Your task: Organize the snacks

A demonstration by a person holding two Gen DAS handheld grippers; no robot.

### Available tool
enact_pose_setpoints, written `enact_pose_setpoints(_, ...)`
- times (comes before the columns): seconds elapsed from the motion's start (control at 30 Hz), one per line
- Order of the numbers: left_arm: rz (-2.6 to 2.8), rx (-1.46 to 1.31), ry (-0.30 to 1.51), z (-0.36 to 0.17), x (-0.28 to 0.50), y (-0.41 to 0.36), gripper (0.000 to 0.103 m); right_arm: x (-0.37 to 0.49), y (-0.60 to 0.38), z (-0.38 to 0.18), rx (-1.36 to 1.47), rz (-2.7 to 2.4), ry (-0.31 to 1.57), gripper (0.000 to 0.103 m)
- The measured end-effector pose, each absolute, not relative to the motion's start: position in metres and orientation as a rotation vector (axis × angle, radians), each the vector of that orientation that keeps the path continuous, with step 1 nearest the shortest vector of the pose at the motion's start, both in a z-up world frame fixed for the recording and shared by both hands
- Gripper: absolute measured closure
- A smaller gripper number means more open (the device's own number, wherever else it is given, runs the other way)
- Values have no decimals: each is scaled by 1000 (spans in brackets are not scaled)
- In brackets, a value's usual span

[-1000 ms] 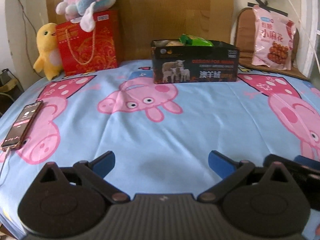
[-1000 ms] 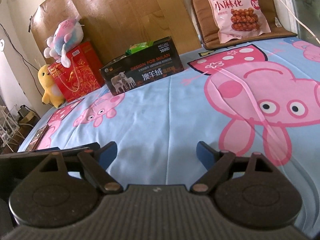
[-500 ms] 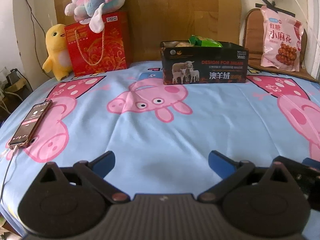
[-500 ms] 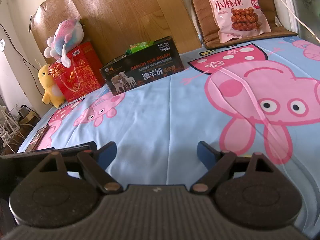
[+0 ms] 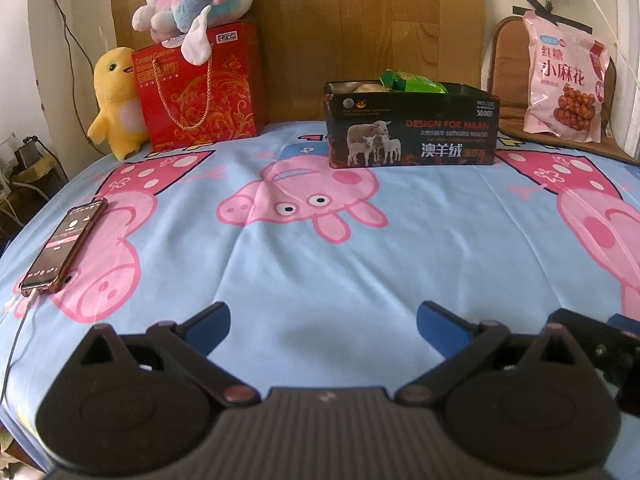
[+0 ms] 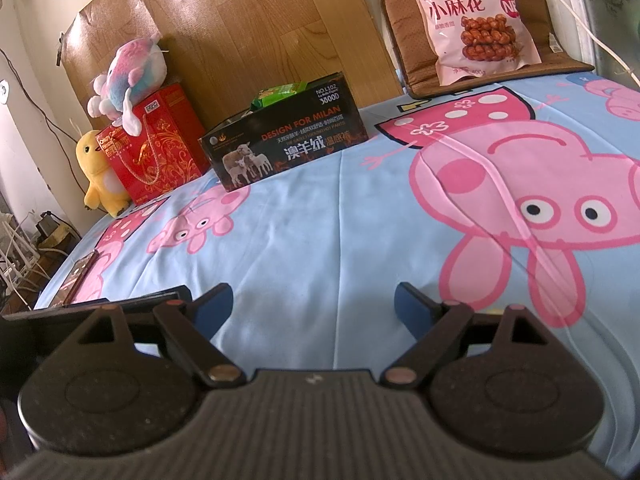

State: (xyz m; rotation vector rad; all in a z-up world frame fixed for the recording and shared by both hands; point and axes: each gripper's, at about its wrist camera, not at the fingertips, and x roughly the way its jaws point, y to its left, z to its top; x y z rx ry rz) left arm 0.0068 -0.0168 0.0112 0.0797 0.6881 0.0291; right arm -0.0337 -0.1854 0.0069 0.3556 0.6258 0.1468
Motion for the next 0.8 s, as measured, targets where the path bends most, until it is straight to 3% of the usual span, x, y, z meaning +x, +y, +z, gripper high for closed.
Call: enact_pose_setpoints(0.8, 16, 89, 706, 8, 5, -20, 0, -35, -187, 7, 367, 135, 622, 13)
